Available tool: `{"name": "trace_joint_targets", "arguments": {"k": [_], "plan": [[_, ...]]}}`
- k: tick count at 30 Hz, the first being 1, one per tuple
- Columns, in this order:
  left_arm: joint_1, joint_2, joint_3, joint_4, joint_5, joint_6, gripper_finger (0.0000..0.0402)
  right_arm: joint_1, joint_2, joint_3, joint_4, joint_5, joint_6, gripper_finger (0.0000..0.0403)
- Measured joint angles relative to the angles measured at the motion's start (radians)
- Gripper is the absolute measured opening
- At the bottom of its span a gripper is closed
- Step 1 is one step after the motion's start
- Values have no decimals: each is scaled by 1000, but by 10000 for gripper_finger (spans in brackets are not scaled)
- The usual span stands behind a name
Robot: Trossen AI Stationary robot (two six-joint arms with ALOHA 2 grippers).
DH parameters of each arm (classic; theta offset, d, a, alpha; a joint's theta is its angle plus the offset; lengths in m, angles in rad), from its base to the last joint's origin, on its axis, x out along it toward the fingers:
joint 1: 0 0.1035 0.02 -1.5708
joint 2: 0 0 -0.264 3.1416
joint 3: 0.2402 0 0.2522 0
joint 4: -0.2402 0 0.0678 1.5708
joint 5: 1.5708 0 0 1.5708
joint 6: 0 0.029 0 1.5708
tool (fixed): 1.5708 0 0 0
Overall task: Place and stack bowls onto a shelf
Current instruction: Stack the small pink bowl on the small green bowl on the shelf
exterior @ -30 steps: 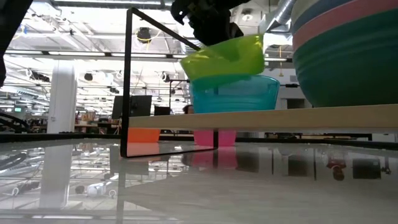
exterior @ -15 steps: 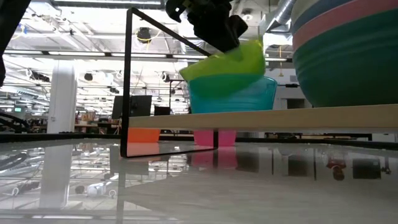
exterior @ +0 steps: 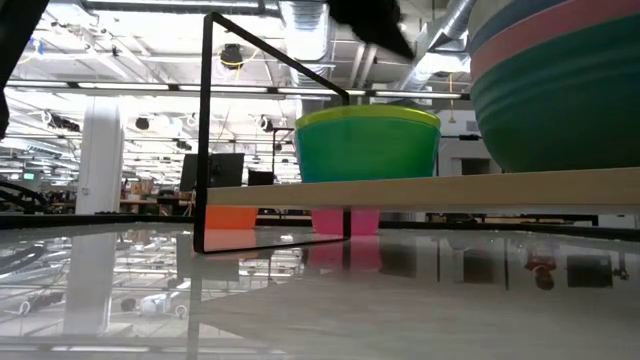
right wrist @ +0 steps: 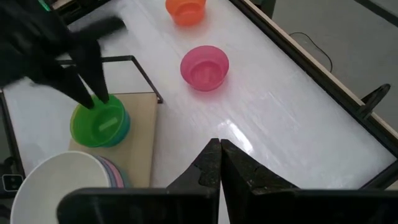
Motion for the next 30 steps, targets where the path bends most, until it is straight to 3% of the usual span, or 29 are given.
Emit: {"name": "trace_joint_targets", "arguments": {"k": [6,8,11,13,18,22,30], "plan": [[66,-18,285,-155,-279,-4,122,0,0,0,0,11,0,29],[138,-18,358,-205,-248,-27,122,0,0,0,0,27,0,30],[267,-20,384,-230,-73,-96,122,0,2,0,0,32,11,32],[349,-15,379,-281,-10,-107,122,0,3,0,0,46,24,32],[505,6,239,-265,66,-86,122,-5,2,0,0,63,60,29],[583,6,47,-127,73,-87,122,-6,4,0,0,98,79,32],[636,8,-251,101,219,-82,136,-6,15,0,-1,165,109,30]]}}
